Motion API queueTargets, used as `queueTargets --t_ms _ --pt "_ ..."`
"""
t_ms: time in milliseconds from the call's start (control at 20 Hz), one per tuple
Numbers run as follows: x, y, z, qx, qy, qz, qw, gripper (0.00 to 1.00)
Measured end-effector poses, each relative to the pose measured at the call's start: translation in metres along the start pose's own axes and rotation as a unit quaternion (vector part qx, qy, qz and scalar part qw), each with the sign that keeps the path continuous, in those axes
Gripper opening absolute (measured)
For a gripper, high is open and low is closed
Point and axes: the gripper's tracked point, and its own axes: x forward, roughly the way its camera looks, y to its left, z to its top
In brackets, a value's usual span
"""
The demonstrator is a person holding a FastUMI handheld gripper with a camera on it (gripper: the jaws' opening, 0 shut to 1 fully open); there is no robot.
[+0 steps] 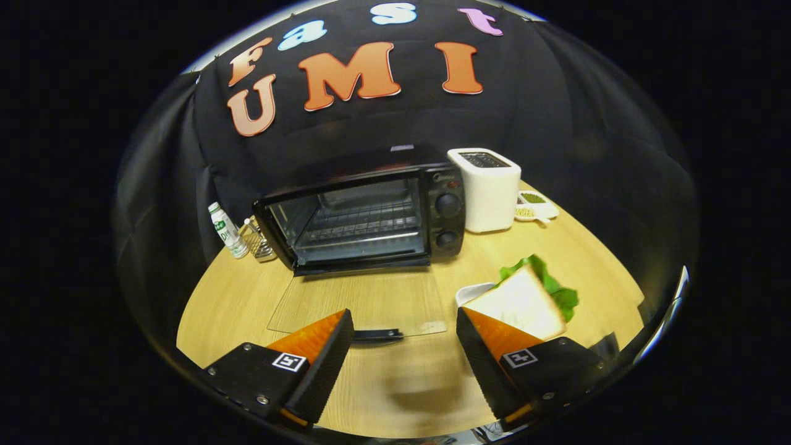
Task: Open the toaster oven, put the food inside, and close the toaster oven door.
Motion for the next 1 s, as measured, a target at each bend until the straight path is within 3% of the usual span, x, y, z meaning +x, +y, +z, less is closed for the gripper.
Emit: queueTargets --t_ms 450,650,1000 --pt "-0.015 -0.114 0.039 -0.052 0.066 0.017 0.996 0.99" --pt "-0.004 -0.139 0.035 -0.028 0.131 0.064 0.989 0.99" --pt "0.033 -0.150 0.001 0.058 0.270 0.150 0.949 0.99"
